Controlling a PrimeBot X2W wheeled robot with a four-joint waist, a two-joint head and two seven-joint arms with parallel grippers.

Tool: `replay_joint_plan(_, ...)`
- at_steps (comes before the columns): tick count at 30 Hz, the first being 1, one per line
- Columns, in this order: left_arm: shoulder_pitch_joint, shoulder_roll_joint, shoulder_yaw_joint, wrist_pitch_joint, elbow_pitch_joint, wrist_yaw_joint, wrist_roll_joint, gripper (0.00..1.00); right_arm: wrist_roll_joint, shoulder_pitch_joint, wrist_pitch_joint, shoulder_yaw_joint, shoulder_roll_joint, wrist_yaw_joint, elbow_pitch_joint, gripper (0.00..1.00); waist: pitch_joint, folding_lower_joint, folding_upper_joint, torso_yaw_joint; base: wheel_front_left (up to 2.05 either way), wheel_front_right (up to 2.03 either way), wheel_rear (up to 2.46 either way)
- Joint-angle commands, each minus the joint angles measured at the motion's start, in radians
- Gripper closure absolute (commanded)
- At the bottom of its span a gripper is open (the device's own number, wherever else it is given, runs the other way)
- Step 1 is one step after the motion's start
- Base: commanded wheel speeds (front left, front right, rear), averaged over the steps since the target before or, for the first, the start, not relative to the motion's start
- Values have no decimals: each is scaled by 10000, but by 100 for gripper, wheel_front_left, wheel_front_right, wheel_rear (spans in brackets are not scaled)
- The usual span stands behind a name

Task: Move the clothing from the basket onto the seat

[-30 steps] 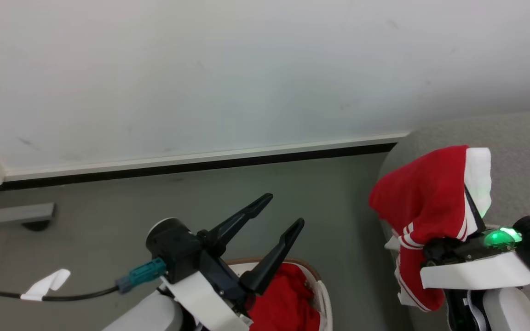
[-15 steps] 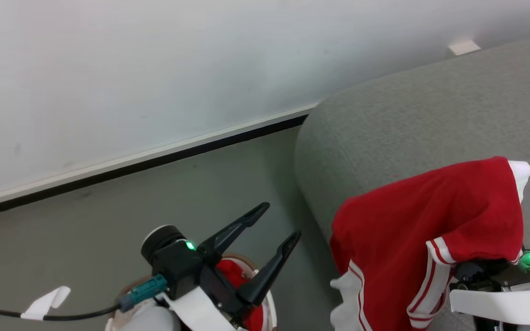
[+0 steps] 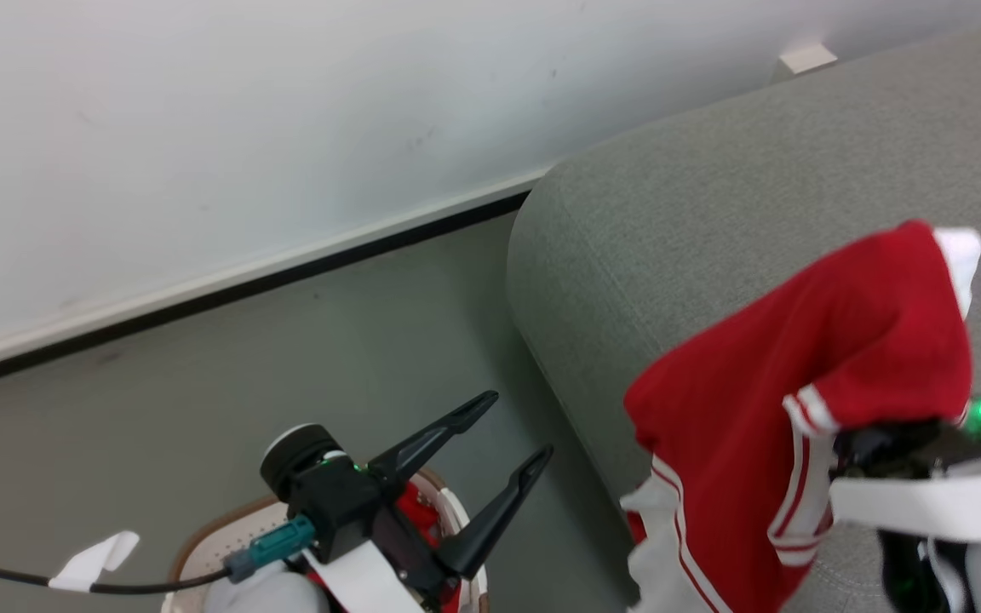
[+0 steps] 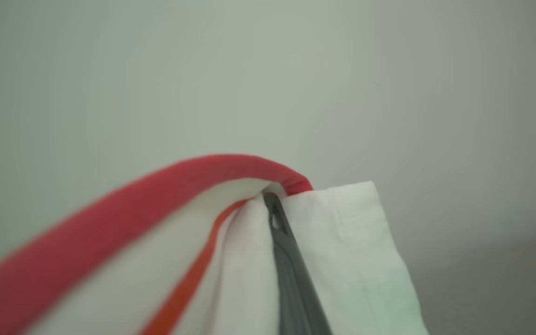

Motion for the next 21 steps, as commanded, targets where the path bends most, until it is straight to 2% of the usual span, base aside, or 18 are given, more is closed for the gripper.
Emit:
replay_joint_plan(1,35,141,-26,18,-29,-24,38,0,-185,-480,198,-143,-79,-20,5,100,314,0,-1,108,0,0,0)
replay_joint_plan(5,-91,679,17,89,-342,-71,12,0,-29,-2062,998,-661,-193,-20,156,100,1089,0,-1,379,0,0,0)
replay_joint_plan(9,-179,1376,118,144,-818,-110,-70,0,-392,-3778,2011,-1539,-491,-20,405,100,2035,0,-1,802,0,0,0)
replay_joint_plan(14,-237,2222,277,125,-1458,-160,-231,0,-1261,-5502,3119,-2970,-961,-20,553,100,3150,0,-1,1414,0,0,0)
replay_joint_plan(21,-439,3158,534,69,-2051,-178,-334,0,-2380,-6889,3907,-5182,-1141,-20,1254,100,4346,0,-1,2067,0,0,0)
